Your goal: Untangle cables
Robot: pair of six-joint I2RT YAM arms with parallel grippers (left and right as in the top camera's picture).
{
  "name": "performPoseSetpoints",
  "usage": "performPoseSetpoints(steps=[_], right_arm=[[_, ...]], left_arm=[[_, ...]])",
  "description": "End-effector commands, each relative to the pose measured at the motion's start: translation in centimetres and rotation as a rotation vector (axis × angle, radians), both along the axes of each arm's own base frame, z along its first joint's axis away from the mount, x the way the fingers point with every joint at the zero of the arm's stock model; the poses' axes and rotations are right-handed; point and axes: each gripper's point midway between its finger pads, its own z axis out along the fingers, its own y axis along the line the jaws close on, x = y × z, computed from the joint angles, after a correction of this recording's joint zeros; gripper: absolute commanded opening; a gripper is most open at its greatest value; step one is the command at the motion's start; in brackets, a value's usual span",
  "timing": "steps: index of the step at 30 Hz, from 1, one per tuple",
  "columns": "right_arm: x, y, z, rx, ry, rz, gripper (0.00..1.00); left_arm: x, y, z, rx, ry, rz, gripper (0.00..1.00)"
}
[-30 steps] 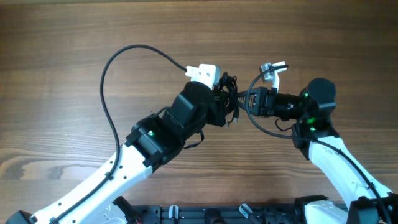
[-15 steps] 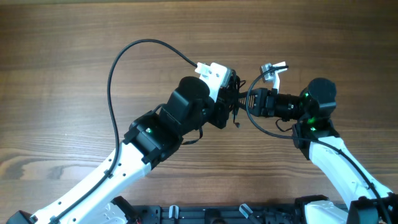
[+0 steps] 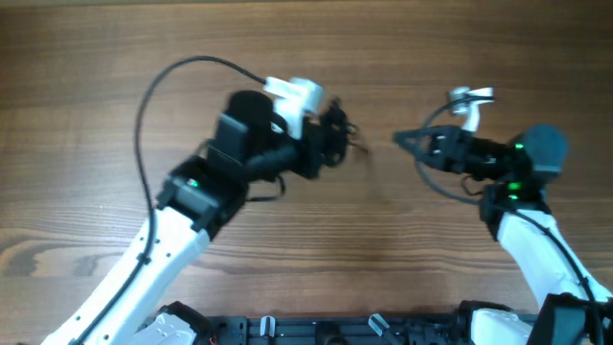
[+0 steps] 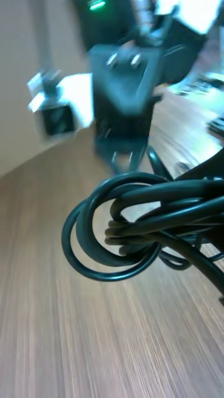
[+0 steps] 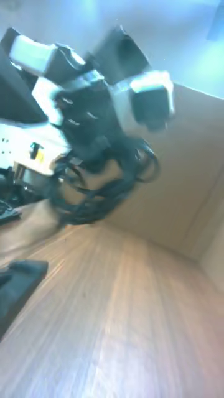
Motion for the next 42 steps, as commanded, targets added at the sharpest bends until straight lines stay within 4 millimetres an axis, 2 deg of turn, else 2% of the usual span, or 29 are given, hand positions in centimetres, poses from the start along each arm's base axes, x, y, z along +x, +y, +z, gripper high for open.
performPoseSetpoints(steps=[1, 3, 5, 9, 12, 14, 18, 20, 23, 26, 30, 31, 35, 37, 39, 42], right_arm=[[-0.4, -2.7, 0.4, -0.037, -0.096, 0.005, 1.00], [-0.1, -3.7, 0.3, -0.043, -0.109, -0.027, 1.00], [-0.1, -3.6, 0.1, -0.038, -0.091, -0.025, 1.00], [0.3, -3.0, -1.4, -0.005, 0.037, -0.046, 1.00], [1.0, -2.2, -4.9, 0.021, 0.269, -0.132, 1.00], [0.6, -1.0, -7.6, 0.011, 0.424, -0.158, 1.00], [-0.9, 2.4, -9.9, -0.043, 0.517, -0.115, 1.00], [-1.7, 5.0, -10.6, -0.089, 0.533, -0.086, 1.00], [-2.2, 7.2, -11.5, -0.122, 0.594, -0.104, 1.00], [-2.2, 9.1, -12.7, -0.152, 0.684, -0.185, 0.98], [-2.2, 10.7, -13.8, -0.094, 0.918, -0.333, 0.83], [-2.3, 11.4, -13.7, -0.070, 0.952, -0.360, 0.78], [-2.0, 13.1, -12.1, -0.025, 0.869, -0.378, 0.76], [-1.5, 13.4, -11.6, 0.004, 0.837, -0.420, 0.76], [-1.2, 13.4, -11.6, 0.037, 0.879, -0.460, 0.76], [-1.1, 13.7, -10.8, 0.075, 0.877, -0.448, 0.75]], left_arm=[[1.6, 2.7, 0.4, -0.149, 0.209, 0.159, 0.04], [2.7, 4.1, 0.3, -0.214, 0.305, 0.269, 0.04], [3.7, 5.3, 0.2, -0.317, 0.456, 0.423, 0.04], [4.5, 6.2, -0.1, -0.546, 0.764, 0.675, 0.04], [4.9, 6.7, -0.3, -0.695, 0.936, 0.824, 0.04], [5.0, 7.3, -0.9, -0.757, 1.026, 0.918, 0.04], [3.5, 8.3, -3.7, -0.772, 1.208, 1.105, 0.04], [2.9, 9.4, -5.2, -0.727, 1.211, 1.195, 0.04], [2.6, 10.8, -6.3, -0.693, 1.184, 1.289, 0.04], [2.6, 11.0, -6.4, -0.690, 1.178, 1.301, 0.04], [2.6, 11.0, -6.4, -0.688, 1.178, 1.301, 0.04], [2.5, 11.0, -6.5, -0.683, 1.178, 1.300, 0.04], [2.1, 11.1, -6.8, -0.666, 1.188, 1.312, 0.04], [2.0, 11.1, -7.0, -0.658, 1.193, 1.317, 0.04], [1.7, 10.8, -7.0, -0.652, 1.213, 1.303, 0.04], [1.2, 9.9, -6.9, -0.635, 1.228, 1.271, 0.04]])
